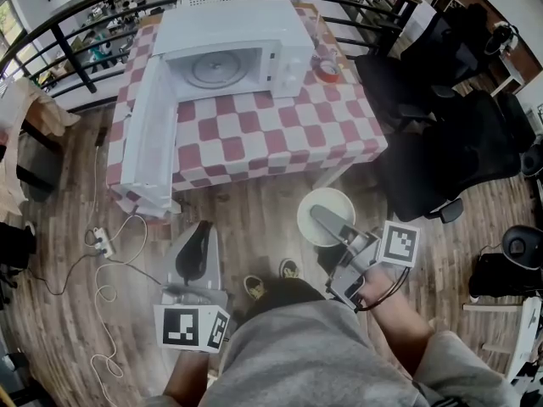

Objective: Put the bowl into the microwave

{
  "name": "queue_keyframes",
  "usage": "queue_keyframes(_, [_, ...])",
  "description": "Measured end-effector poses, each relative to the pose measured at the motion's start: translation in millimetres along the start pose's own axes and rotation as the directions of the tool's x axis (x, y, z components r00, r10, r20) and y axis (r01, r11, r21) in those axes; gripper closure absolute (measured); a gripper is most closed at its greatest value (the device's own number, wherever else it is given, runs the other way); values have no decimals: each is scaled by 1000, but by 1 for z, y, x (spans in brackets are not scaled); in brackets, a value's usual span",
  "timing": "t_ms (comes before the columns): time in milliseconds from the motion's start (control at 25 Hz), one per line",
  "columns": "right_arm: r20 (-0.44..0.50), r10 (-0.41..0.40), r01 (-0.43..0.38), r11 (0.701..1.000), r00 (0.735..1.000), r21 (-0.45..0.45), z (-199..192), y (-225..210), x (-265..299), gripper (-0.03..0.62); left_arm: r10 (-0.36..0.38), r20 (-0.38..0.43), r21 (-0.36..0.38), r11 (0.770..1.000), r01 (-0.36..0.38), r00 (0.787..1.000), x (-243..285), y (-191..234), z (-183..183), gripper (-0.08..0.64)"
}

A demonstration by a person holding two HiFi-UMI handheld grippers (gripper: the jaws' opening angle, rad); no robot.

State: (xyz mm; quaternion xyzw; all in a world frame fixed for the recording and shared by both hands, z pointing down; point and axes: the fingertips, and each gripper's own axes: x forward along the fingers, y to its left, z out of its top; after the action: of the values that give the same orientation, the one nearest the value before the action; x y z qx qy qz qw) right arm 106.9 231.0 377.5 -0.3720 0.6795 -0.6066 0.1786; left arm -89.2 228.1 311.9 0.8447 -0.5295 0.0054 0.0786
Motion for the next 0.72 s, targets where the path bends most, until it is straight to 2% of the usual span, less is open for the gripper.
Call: queue_keyframes(720, [25,13,-13,1000,1000,-15,-1,8,-11,410,-17,26,4,1000,17,1000,-7,-6,6,523])
